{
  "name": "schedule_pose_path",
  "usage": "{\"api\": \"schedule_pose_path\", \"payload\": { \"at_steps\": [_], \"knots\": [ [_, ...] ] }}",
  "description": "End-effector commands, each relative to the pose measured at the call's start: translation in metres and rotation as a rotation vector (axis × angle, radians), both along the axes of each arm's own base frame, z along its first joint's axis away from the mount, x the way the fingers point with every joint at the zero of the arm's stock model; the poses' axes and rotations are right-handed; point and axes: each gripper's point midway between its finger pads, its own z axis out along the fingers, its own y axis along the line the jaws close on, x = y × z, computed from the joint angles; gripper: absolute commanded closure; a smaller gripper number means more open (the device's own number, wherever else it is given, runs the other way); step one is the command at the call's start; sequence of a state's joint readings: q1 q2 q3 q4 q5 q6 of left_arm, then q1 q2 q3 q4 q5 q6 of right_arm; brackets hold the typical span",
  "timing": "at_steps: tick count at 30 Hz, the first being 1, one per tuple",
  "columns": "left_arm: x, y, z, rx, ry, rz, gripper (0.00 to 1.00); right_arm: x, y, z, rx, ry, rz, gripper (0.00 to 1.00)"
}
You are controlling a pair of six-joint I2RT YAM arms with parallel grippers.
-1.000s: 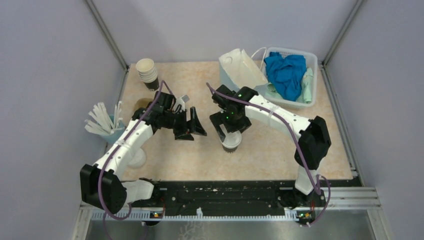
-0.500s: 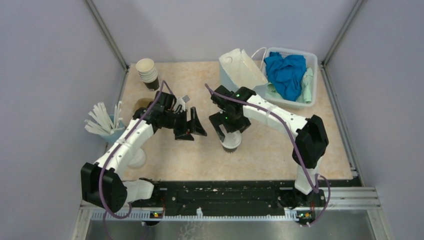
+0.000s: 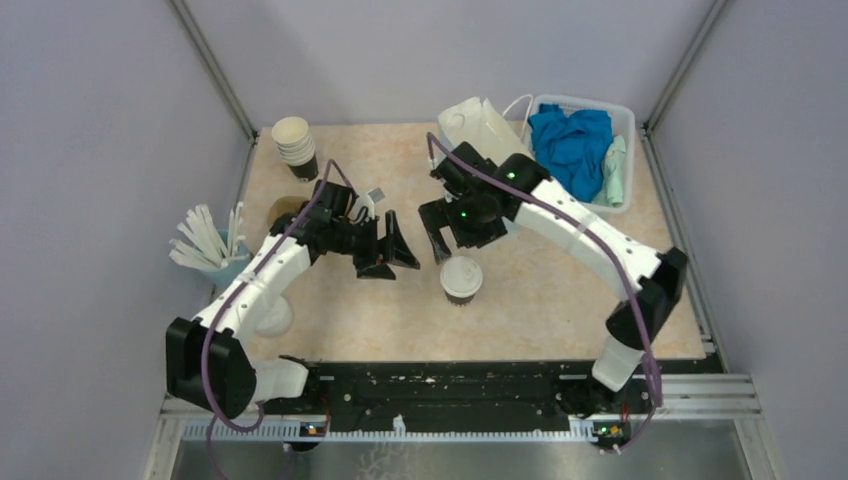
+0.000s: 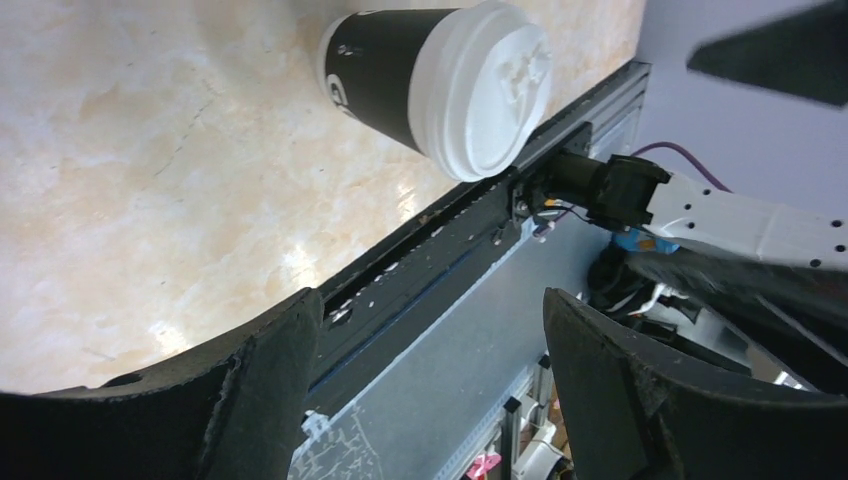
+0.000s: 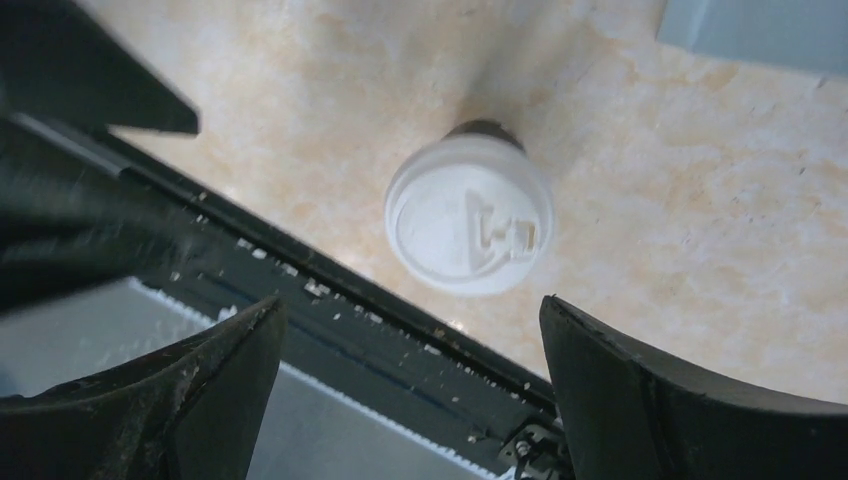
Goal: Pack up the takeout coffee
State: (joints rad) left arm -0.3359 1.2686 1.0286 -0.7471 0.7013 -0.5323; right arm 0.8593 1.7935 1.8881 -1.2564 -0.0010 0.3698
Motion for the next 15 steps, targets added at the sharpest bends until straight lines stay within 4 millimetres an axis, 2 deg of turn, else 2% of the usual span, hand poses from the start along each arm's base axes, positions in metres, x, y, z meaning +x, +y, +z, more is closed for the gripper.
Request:
{"api": "schedule_pose_path", "payload": {
  "at_steps": [1, 6, 11, 15],
  "knots": [
    [0.012, -0.027, 0.024, -0.124, -0.040, -0.042, 0.13, -0.044, -0.028, 0.043, 0.182, 0.031, -0.035, 0.06],
    [0.025, -0.053, 0.019, -0.161, -0.021, -0.075, 0.18, -0.053, -0.053, 0.018, 0.455, 0.119, -0.173, 0.11],
    [0.041, -0.066, 0.007, -0.159, 0.002, -0.105, 0.28, -0.044, -0.053, 0.007, 0.737, 0.175, -0.268, 0.16],
    [0.044, -0.076, -0.005, -0.187, 0.039, -0.136, 0.23, -0.033, -0.051, -0.007, 0.872, 0.210, -0.312, 0.18]
  ]
}}
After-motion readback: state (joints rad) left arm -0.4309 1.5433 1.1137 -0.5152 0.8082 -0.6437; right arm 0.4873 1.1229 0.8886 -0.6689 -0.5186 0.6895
